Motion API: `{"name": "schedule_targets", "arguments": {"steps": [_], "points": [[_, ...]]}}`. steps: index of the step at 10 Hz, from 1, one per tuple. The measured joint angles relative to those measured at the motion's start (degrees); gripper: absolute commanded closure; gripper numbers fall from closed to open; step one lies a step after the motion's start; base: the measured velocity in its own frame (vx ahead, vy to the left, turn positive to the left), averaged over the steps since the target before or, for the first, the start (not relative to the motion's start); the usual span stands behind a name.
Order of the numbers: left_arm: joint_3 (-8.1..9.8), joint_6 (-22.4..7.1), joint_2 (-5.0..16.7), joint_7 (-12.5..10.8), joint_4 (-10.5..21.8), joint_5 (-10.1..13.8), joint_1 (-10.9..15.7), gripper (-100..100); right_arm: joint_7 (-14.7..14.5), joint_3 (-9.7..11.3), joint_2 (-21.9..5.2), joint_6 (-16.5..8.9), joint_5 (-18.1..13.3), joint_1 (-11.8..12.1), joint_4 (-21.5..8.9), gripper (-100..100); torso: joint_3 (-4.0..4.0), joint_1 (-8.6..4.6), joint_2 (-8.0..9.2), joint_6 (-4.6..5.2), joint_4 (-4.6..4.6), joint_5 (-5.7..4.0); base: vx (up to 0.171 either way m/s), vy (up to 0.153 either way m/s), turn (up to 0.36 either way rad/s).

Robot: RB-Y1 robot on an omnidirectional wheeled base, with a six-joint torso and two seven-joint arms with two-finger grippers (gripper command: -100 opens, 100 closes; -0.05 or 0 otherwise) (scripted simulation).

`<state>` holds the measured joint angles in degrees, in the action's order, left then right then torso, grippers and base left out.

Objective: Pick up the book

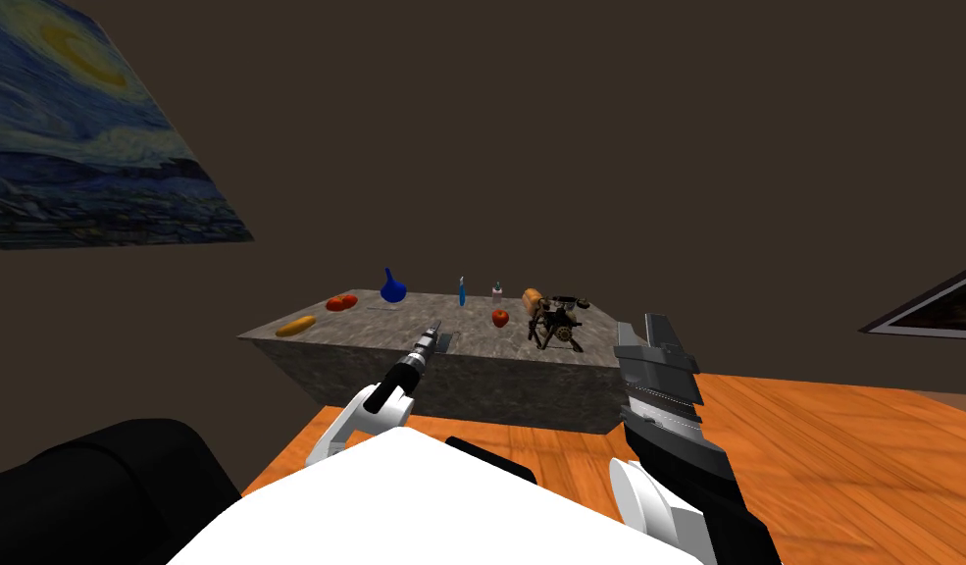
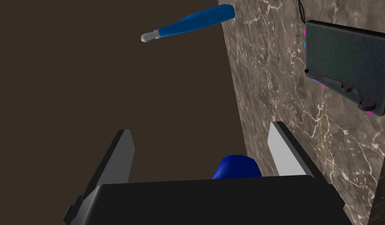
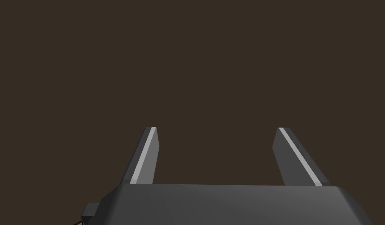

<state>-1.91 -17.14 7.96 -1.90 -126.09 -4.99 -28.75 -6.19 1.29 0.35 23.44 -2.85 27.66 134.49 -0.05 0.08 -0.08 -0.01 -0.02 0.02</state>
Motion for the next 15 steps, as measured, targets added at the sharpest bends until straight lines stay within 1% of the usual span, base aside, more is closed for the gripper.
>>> {"name": "schedule_targets", "arguments": {"steps": [3, 5, 7, 8, 9, 10, 11, 15], "points": [[-0.08, -4.79, 0.44, -0.32, 0.62, 0.4, 0.46, -100, 0.0, 0.0, 0.0, 0.0, 0.0, 0.0, 0.0, 0, -0.02, 0.02, -0.04, 0.01, -0.01, 0.0, 0.026, 0.025, -0.031], [-0.26, -7.63, 0.64, -0.43, 0.19, 0.55, 0.19, -100, 0.0, 0.0, 0.0, 0.0, 0.0, 0.0, 0.0, 0, 0.01, -0.01, 0.01, 0.0, 0.0, 0.0, 0.017, 0.021, -0.03], [-0.34, -10.89, 1.27, -0.7, 0.7, 0.95, 0.12, -100, 0.0, 0.0, 0.0, 0.0, 0.0, 0.0, 0.0, 0, -0.01, 0.02, -0.02, 0.01, 0.0, 0.0, 0.021, 0.024, -0.03], [-0.51, -11.96, 1.16, -0.71, 0.87, 0.81, 0.09, -100, 0.0, 0.0, 0.0, 0.0, 0.0, 0.0, 0.0, 0, 0.0, -0.01, 0.0, 0.0, 0.0, 0.0, 0.018, 0.021, -0.023], [-0.54, -13.34, 1.4, -0.75, 1.08, 0.9, 0.26, -100, 0.0, 0.0, 0.0, 0.0, 0.0, 0.0, 0.0, 0, 0.0, -0.01, 0.0, 0.0, 0.0, 0.0, 0.028, 0.029, -0.044], [-0.63, -15.33, 1.79, -0.84, 0.81, 1.06, 0.28, -100, 0.0, 0.0, 0.0, 0.0, 0.0, 0.0, 0.0, 0, -0.01, 0.02, -0.02, 0.0, 0.0, 0.0, 0.03, 0.035, -0.042], [-0.81, -16.99, 1.94, -0.9, 1.33, 0.96, 0.4, -100, 0.0, 0.0, 0.0, 0.0, 0.0, 0.0, 0.0, 0, -0.02, 0.04, -0.04, 0.0, -0.01, 0.01, 0.026, 0.031, -0.037], [-1.08, -22.53, 3.09, -1.17, 2.03, 1.22, 0.61, -100, 0.0, 0.0, 0.0, 0.0, 0.0, 0.0, 0.0, 0, 0.0, -0.01, 0.0, 0.0, 0.0, 0.0, 0.017, 0.021, -0.025]]}}
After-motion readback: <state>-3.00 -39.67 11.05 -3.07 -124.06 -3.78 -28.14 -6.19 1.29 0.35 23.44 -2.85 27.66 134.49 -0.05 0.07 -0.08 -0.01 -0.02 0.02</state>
